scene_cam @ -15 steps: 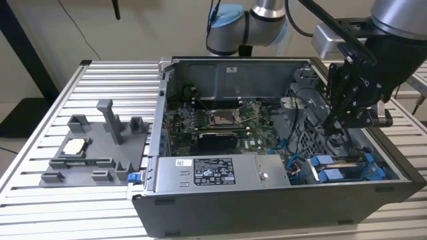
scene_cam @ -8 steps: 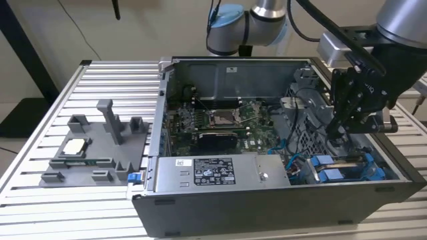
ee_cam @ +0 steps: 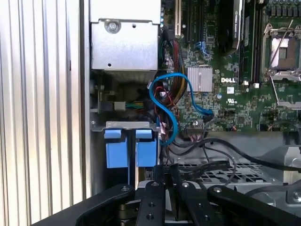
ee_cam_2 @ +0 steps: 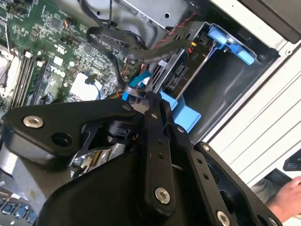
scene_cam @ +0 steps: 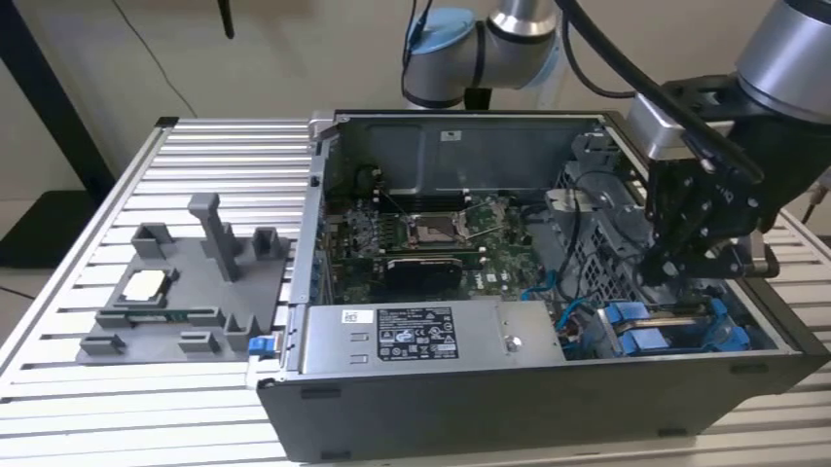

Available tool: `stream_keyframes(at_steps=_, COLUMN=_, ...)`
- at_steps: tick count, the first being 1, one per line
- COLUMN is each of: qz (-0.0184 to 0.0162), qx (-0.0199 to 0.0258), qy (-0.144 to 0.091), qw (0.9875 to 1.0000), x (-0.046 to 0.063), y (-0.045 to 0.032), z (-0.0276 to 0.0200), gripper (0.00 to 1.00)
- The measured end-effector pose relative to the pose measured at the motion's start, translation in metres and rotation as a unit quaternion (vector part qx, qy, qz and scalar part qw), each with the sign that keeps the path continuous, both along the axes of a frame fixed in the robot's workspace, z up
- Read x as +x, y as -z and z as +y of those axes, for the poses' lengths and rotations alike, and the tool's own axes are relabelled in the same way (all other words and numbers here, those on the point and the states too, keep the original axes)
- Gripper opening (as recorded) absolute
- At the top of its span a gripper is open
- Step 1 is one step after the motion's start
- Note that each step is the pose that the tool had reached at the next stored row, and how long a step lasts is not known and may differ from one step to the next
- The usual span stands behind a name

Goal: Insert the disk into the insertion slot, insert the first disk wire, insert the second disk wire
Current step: 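Insert the second disk wire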

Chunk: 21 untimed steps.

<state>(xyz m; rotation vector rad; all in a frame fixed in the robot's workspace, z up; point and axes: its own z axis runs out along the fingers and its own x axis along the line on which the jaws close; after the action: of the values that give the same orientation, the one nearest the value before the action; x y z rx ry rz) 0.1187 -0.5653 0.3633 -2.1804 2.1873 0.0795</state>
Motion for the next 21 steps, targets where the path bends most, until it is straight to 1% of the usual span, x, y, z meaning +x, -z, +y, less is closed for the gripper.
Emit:
stream_keyframes(at_steps=4, qz=0.0000, qx=0.0001, qy=-0.003, qw=1.0000, x=0.006, y=0.0067, z=-0.0033, gripper=0.16)
stream_keyframes(at_steps=8, qz=0.0000, qx=0.0001, qy=-0.006, qw=1.0000, x=0.014, y=0.0107, z=-0.0054, gripper=0.16)
stream_keyframes(at_steps=14, qz=-0.0001, qx=0.0002, qy=-0.008, qw=1.0000, x=0.022, y=0.0164, z=-0.0109, gripper=0.16)
stream_keyframes(at_steps=19, qz=-0.0002, qx=0.0008, qy=-0.008, qw=1.0000, x=0.023, y=0.0169, z=-0.0110, gripper=0.16)
stream_keyframes(at_steps=21, qz=-0.0009, qx=0.0008, qy=-0.009, qw=1.0000, x=0.024, y=0.0177, z=-0.0109, gripper=0.16)
